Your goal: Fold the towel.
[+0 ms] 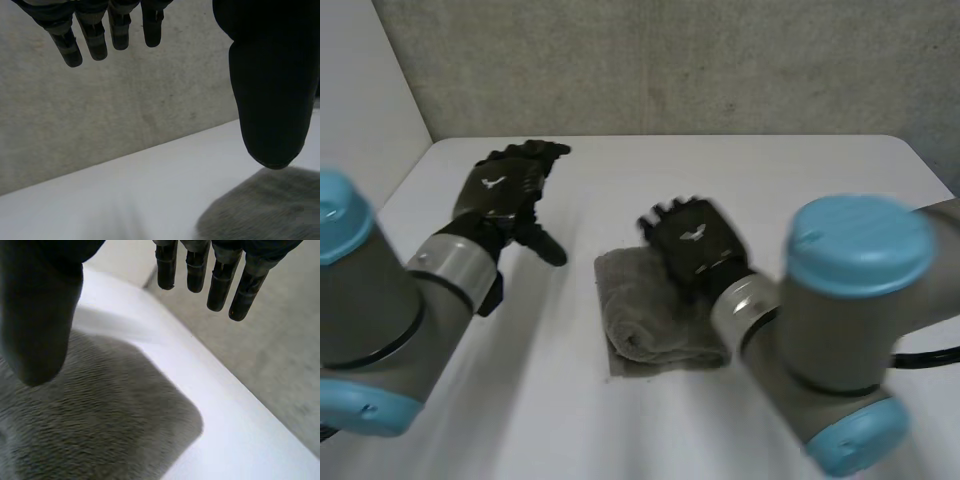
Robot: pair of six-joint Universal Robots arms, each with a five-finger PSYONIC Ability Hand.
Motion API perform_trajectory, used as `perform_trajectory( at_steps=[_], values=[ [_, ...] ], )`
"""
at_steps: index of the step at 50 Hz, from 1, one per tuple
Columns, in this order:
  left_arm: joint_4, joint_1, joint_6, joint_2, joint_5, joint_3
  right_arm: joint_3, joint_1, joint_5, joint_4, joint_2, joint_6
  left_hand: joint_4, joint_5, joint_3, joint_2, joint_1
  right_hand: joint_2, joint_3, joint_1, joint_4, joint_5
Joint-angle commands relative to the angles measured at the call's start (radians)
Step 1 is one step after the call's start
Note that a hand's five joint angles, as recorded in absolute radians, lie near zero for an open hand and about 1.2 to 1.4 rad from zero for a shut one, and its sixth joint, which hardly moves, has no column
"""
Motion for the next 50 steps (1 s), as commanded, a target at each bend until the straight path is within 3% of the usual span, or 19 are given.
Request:
perform_trajectory(
  at_steps=[1, 7, 9, 14, 23, 31, 36, 39, 42, 45, 50],
  values=[
    [-0.161, -0.158, -0.083, -0.199, -0.09, 0.244, 0.063, -0.171, -0.114, 0.023, -0.083, 0.206, 0.021, -0.016, 0.021, 0.022, 0.014, -0.081, -0.073, -0.057, -0.083, -0.057],
    [-0.193, -0.22, -0.098, -0.332, -0.13, 0.31, 0.02, -0.198, -0.137, 0.095, 0.026, 0.206, 0.021, -0.016, 0.021, 0.022, 0.014, -0.081, -0.073, -0.057, -0.083, -0.057],
    [-0.195, -0.226, -0.092, -0.4, -0.198, 0.315, -0.026, -0.206, -0.138, 0.141, 0.104, 0.205, 0.015, -0.022, 0.015, 0.016, 0.008, -0.081, -0.073, -0.057, -0.083, -0.057],
    [-0.196, -0.224, -0.081, -0.451, -0.271, 0.302, -0.078, -0.206, -0.143, 0.177, 0.211, 0.17, 0.009, -0.028, 0.009, 0.01, 0.002, -0.081, -0.073, -0.057, -0.083, -0.057],
    [-0.181, -0.22, -0.071, -0.458, -0.279, 0.243, -0.104, -0.212, -0.137, 0.175, 0.277, 0.039, 0.008, -0.029, 0.008, 0.009, 0.001, -0.081, -0.073, -0.057, -0.083, -0.057],
    [-0.192, -0.229, -0.074, -0.37, -0.256, 0.261, -0.091, -0.209, -0.132, 0.149, 0.132, 0.076, 0.008, -0.029, 0.008, 0.009, 0.001, -0.081, -0.073, -0.057, -0.083, -0.057],
    [-0.201, -0.215, -0.071, -0.144, -0.217, 0.272, -0.081, -0.246, -0.097, 0.138, -0.081, 0.137, 0.008, -0.029, 0.008, 0.009, 0.001, -0.081, -0.073, -0.057, -0.083, -0.057],
    [-0.21, -0.204, -0.071, -0.089, -0.21, 0.269, -0.078, -0.269, -0.08, 0.143, -0.128, 0.139, 0.008, -0.029, 0.008, 0.009, 0.001, -0.081, -0.073, -0.057, -0.083, -0.057],
    [-0.252, -0.151, -0.069, 0.003, -0.205, 0.267, -0.075, -0.303, -0.043, 0.149, -0.212, 0.134, 0.008, -0.029, 0.008, 0.009, 0.001, -0.081, -0.073, -0.057, -0.083, -0.057],
    [-0.334, -0.036, -0.055, 0.098, -0.185, 0.272, -0.063, -0.333, -0.007, 0.152, -0.266, 0.125, 0.008, -0.029, 0.008, 0.009, 0.001, -0.081, -0.073, -0.057, -0.083, -0.057],
    [-0.364, 0.015, -0.06, 0.131, -0.116, 0.241, -0.029, -0.387, 0.021, 0.154, -0.31, 0.122, 0.008, -0.029, 0.008, 0.009, 0.001, -0.081, -0.073, -0.057, -0.083, -0.057]
  ],
)
